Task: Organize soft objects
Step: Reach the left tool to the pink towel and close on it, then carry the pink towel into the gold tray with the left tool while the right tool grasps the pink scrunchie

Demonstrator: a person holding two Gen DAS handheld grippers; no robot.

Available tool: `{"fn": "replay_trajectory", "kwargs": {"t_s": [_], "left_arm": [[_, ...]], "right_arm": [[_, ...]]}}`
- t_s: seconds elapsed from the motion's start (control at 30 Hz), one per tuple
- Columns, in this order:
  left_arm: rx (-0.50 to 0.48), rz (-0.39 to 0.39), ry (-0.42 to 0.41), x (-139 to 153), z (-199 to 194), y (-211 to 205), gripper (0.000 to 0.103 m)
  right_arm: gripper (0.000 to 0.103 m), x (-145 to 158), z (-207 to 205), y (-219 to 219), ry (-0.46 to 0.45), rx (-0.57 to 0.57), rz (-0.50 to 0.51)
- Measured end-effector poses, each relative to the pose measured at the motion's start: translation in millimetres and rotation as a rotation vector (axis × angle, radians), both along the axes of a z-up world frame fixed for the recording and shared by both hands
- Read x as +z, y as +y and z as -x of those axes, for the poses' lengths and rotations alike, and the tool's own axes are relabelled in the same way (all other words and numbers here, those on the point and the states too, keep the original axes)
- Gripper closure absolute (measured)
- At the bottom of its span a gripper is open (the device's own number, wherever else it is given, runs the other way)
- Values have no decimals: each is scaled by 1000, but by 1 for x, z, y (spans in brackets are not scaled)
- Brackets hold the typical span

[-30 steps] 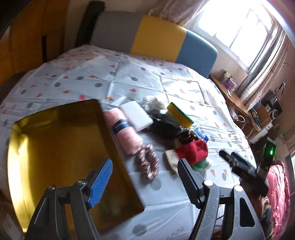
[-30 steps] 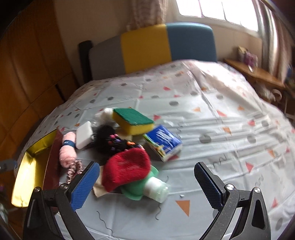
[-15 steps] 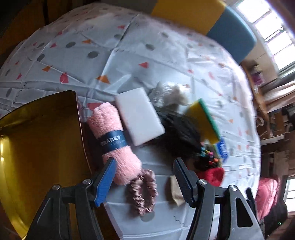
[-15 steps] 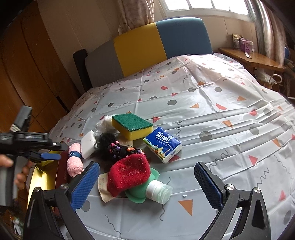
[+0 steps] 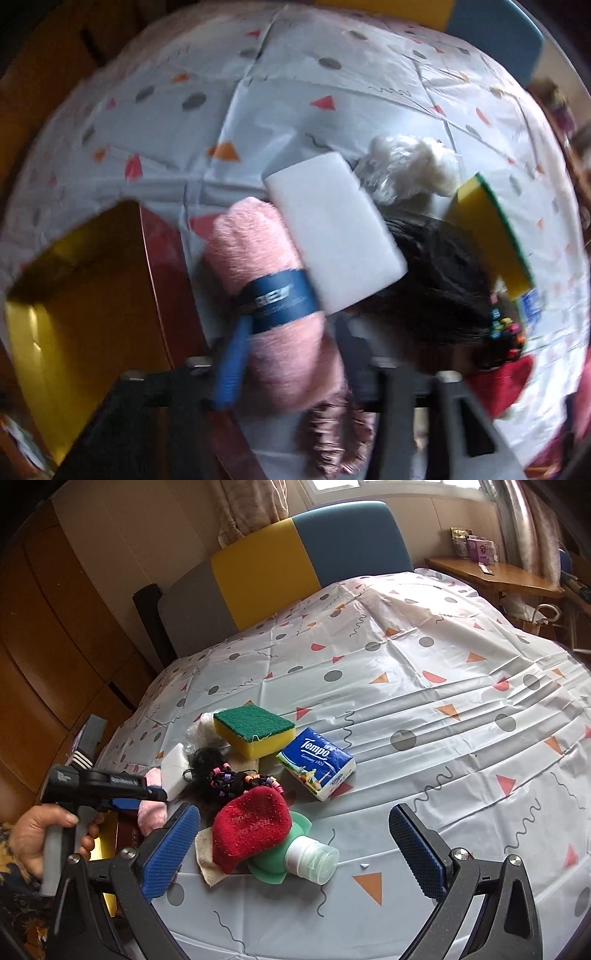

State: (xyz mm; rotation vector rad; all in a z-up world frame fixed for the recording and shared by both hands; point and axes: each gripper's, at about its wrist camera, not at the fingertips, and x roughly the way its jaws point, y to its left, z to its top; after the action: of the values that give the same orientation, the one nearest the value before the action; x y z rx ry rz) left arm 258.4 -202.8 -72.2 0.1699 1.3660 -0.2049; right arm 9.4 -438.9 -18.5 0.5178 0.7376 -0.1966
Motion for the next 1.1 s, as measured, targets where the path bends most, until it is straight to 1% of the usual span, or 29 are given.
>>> {"fn": "replay_trajectory", "kwargs": {"t_s": [0.1,0.17,0.3,0.33,0.37,0.5,0.57,0.67,0.73,0.77,0.83,0.97,1.1], "left_arm": [[-38,-15,-53,2,7,0,71],[-51,-3,-87,6,14,4,74],[-91,93,-151,25,43,12,76],[-97,112,-162,28,50,13,76],[-108,148,-166,34,58,14,76],[-132,255,-195,50,90,31,77],[-143,290,-211,57,106,37,79],[-151,341,-240,59,122,52,81],[-157,341,-252,59,129,60,82],[-164,340,-255,58,133,63,83],[-194,344,-246,53,143,64,83],[-266,343,-225,41,161,51,83],[-295,372,-202,35,178,37,82]], "right_arm": [[0,0,1,-2,-3,-12,-3],[0,0,1,-4,-2,-16,-7],[0,0,2,-2,-9,1,-7],[0,0,1,-1,-9,8,-5],[0,0,0,1,-7,20,-4],[0,-1,-4,16,-5,101,9],[0,-3,-8,26,2,149,18],[8,-8,-13,46,25,234,48],[17,-12,-17,60,46,290,67],[19,-15,-20,69,60,320,82],[29,-20,-25,86,83,369,115],[30,-29,-28,110,109,419,157],[30,-35,-25,111,130,419,196]]}}
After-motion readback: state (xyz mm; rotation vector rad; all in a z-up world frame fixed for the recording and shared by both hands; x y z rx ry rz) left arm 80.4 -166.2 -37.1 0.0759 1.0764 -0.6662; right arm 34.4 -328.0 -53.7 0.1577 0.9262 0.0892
